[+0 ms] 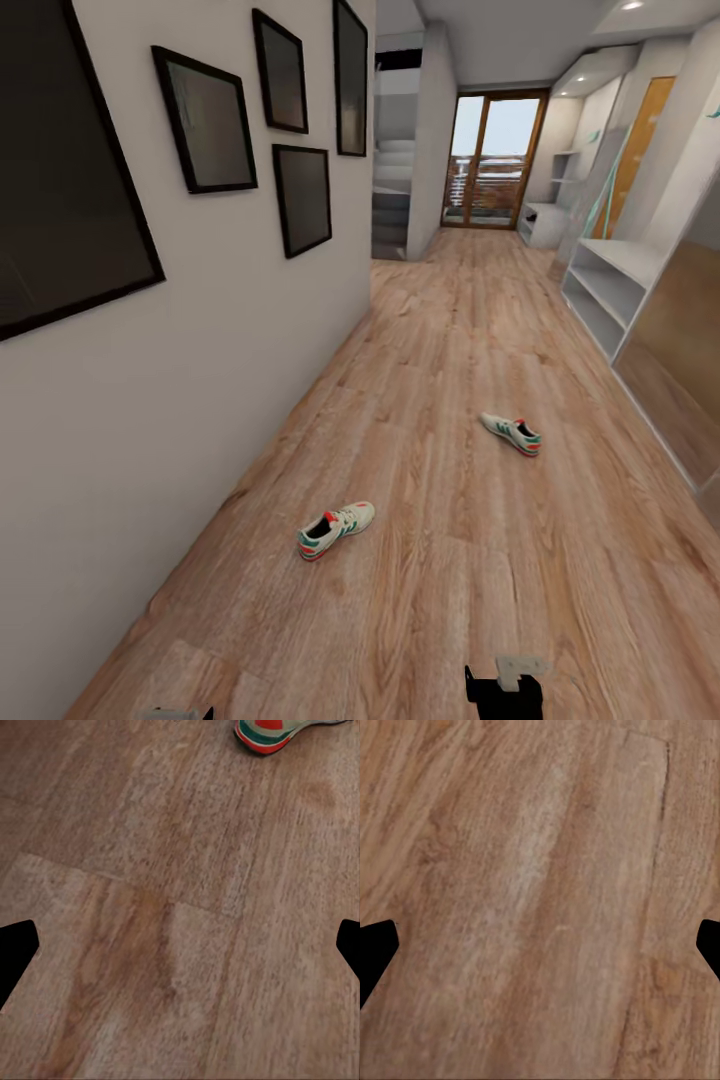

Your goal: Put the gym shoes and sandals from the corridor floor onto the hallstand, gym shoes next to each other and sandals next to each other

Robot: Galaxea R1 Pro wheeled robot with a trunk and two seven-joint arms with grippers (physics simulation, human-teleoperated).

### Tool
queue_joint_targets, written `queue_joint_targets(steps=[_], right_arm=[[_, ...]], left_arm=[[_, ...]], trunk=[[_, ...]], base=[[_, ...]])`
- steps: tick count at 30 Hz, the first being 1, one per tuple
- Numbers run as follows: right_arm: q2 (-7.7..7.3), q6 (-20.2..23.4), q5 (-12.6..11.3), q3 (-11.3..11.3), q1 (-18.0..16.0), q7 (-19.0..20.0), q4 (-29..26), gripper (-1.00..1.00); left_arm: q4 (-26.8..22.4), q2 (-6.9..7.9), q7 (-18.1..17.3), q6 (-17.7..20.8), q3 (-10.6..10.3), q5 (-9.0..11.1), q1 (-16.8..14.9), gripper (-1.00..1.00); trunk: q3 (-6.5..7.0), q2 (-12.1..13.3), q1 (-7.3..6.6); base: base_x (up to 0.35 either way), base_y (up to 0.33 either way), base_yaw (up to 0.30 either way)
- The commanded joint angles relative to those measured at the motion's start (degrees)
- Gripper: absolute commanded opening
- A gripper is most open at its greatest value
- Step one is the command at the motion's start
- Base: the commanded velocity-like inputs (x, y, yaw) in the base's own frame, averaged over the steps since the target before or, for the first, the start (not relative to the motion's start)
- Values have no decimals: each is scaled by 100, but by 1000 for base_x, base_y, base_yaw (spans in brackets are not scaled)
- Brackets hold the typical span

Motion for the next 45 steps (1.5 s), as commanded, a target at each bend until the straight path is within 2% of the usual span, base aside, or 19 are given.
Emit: queue_joint_targets(steps=[1, 11, 21, 45], right_arm=[[1, -15, 17, 12, -4, -35, 6, 100], [-6, -15, 17, 8, -4, -34, 0, 100], [-6, -15, 11, 8, -4, -43, -3, 100], [-6, -15, 14, 8, -4, -43, 6, 100]], left_arm=[[8, -4, -54, -7, 48, -6, -5, 100], [8, -4, -54, -7, 54, -5, -5, 100], [8, -4, -54, -7, 55, -7, -5, 100], [8, -4, -54, -7, 55, -3, -5, 100]], trunk=[[-5, -2, 1], [-5, -2, 1], [-5, -2, 1], [-5, -2, 1]], base=[[150, 300, 0], [185, 279, 0], [25, 29, -42], [1, 1, -274]])
